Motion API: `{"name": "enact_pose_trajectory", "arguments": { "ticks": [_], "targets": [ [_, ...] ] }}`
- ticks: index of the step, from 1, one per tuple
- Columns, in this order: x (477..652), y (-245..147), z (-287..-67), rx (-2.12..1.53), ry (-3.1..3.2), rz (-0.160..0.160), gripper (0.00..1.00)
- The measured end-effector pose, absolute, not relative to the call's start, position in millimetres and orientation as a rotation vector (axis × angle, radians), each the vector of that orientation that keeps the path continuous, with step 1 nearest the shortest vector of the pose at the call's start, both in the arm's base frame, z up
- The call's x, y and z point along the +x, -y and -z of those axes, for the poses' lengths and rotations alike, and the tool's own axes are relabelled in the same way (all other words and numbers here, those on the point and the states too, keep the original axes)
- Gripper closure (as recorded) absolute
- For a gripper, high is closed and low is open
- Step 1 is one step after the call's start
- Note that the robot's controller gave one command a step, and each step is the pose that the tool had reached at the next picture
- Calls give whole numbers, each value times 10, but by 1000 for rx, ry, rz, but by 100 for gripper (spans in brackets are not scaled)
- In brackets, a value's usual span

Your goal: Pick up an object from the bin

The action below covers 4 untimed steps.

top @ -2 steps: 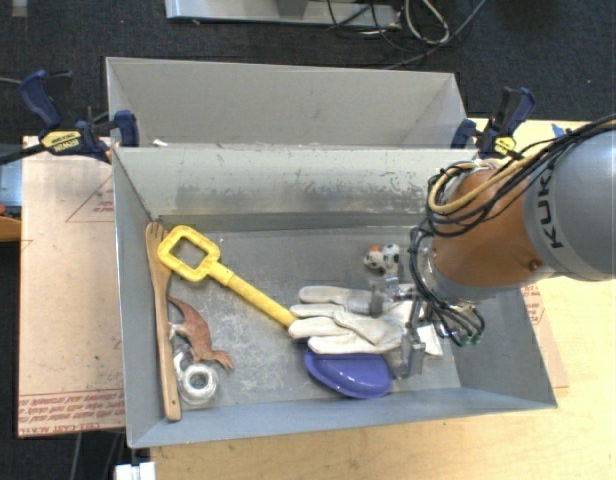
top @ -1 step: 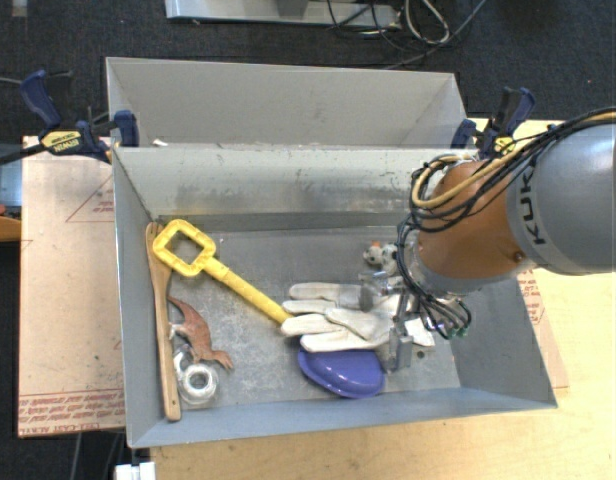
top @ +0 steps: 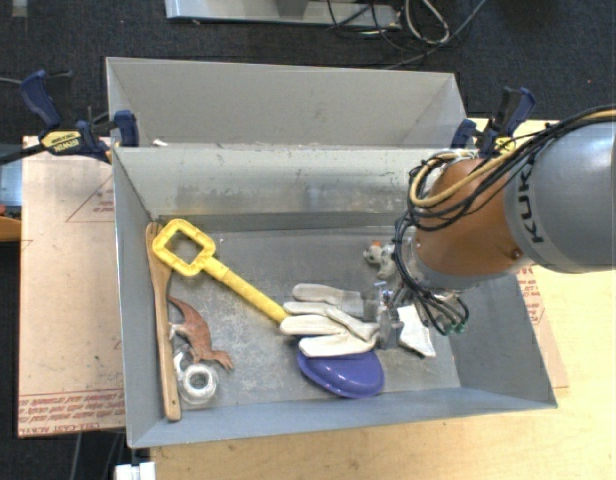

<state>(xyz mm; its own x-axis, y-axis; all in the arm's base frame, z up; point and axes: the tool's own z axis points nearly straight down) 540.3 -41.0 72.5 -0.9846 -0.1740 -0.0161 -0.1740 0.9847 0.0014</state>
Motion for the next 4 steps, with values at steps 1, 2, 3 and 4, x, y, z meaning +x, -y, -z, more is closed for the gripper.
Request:
{"name": "enact_pose_trajectory", "arguments": {
  "ticks": [1, 2, 3, 4],
  "targets": [
    [5403, 410, -726, -273, -3114, -4, 100],
    [5370, 409, -960, -283, -3129, -8, 100],
    [5014, 1319, -1223, -887, -3009, -10, 100],
    [5372, 396, -1061, -394, -3102, -10, 100]
  ]
}}
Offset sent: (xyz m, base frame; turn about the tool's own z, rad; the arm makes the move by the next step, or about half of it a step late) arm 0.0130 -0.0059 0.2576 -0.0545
